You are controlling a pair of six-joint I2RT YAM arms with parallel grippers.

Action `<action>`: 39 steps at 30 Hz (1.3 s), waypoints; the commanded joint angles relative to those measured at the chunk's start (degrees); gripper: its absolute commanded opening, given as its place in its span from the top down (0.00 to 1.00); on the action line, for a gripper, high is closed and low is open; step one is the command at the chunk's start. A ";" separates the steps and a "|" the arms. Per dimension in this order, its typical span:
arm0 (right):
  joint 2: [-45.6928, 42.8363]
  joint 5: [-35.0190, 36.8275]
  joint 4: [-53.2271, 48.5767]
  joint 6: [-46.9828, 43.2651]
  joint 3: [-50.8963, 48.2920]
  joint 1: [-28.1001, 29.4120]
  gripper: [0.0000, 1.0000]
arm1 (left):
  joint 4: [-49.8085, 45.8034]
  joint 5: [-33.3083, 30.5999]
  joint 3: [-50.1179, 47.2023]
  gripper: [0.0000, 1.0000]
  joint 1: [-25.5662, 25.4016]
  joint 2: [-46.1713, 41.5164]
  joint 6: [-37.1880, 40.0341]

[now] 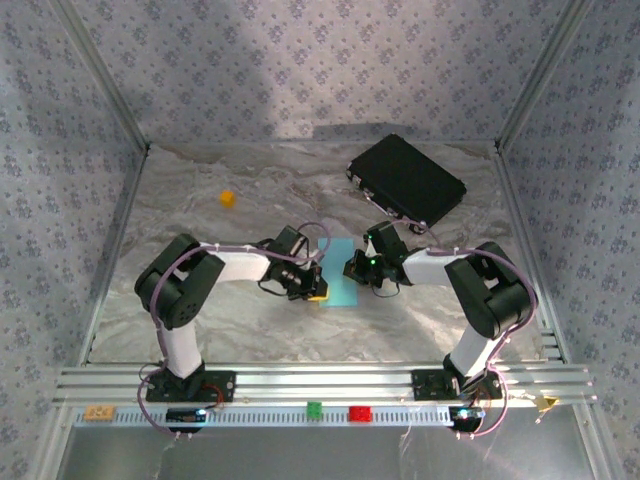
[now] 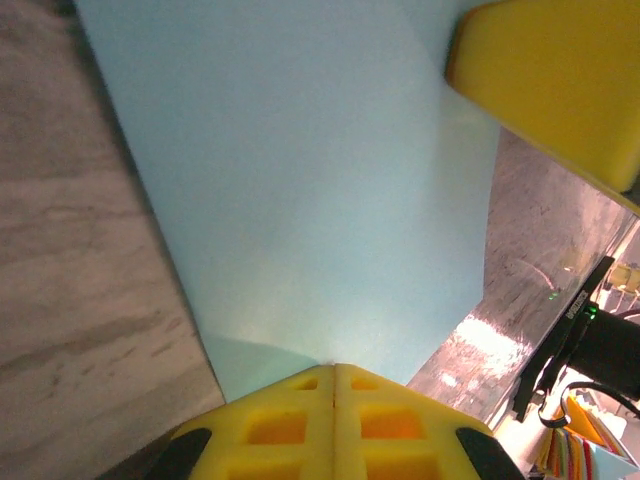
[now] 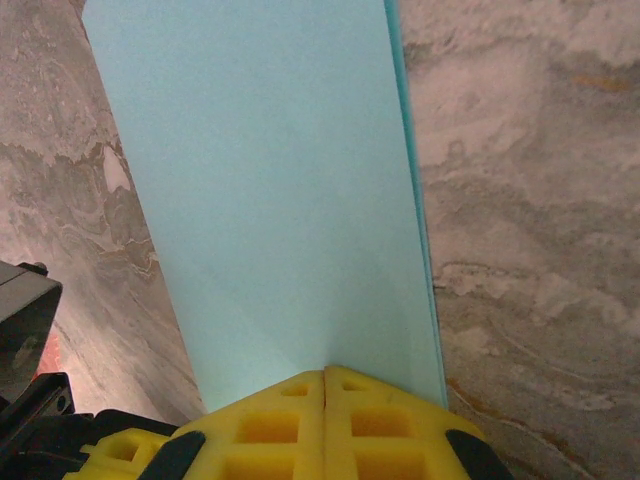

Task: Fold a paper plane with a square sheet of paper (pick it up from the middle)
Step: First fold the square sheet of paper in half at the center of the table.

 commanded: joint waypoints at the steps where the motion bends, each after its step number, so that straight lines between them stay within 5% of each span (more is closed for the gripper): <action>1: 0.72 4.15 -7.14 -0.07 -2.16 -0.38 1.00 | -7.35 -2.01 -3.65 1.00 -1.54 -1.04 2.94; 23: 0.32 1.44 -7.77 -5.17 0.27 -0.35 1.00 | -7.40 -3.96 -5.63 0.95 -4.41 -11.22 3.06; 30: -5.58 -1.58 -8.62 -10.84 4.04 -0.12 0.94 | -4.83 -3.84 -0.89 0.90 1.93 -14.89 0.62; 39: -17.56 5.60 -15.16 -4.93 -2.15 -0.47 0.88 | -1.28 -0.80 11.87 0.88 7.09 -2.85 -1.39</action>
